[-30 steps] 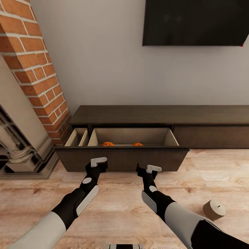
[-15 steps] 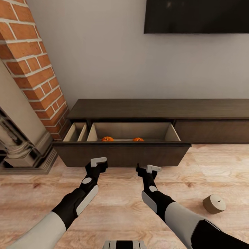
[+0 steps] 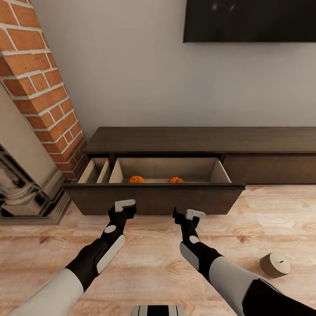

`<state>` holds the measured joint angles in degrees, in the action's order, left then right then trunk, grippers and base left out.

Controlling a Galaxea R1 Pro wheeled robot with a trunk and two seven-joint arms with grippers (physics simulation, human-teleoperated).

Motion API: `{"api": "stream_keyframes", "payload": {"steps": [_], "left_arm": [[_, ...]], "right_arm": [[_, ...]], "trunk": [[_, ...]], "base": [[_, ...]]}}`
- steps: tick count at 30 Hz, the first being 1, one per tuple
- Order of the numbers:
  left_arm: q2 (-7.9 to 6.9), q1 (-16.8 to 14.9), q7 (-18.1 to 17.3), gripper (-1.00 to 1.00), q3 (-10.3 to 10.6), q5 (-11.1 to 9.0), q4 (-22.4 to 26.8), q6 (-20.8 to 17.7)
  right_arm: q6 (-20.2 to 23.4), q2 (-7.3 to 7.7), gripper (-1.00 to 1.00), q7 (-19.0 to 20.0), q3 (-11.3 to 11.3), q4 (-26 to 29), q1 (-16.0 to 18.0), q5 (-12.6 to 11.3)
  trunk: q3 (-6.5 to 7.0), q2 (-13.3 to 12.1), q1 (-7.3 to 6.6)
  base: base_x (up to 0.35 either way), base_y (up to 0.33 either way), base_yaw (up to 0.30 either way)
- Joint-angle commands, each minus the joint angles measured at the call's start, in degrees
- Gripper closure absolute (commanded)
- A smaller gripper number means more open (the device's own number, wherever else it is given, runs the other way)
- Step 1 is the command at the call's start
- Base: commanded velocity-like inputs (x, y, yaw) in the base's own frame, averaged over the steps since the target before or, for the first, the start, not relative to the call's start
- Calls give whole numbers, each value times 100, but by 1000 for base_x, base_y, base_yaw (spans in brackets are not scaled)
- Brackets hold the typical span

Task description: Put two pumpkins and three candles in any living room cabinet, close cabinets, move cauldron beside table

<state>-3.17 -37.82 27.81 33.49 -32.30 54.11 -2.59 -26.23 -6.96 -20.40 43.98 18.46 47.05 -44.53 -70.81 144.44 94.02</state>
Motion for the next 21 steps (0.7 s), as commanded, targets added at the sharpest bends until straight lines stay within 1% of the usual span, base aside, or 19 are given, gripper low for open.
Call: {"api": "stream_keyframes", "payload": {"steps": [1,16,21], "left_arm": [[-8,-6,49,-100,27,-22,12,-22],[-8,-6,49,-100,35,-22,12,-22],[-8,-6,49,-100,35,-22,12,-22]], "right_arm": [[-22,2,-100,-34,49,0,6,-39],[-8,2,-100,-34,49,0,6,-39],[-5,2,-100,-34,49,0,6,-39]], "trunk": [[-5,2,0],[-5,2,0],[-5,2,0]], "base": [[82,0,0],[164,0,0],[70,0,0]]}}
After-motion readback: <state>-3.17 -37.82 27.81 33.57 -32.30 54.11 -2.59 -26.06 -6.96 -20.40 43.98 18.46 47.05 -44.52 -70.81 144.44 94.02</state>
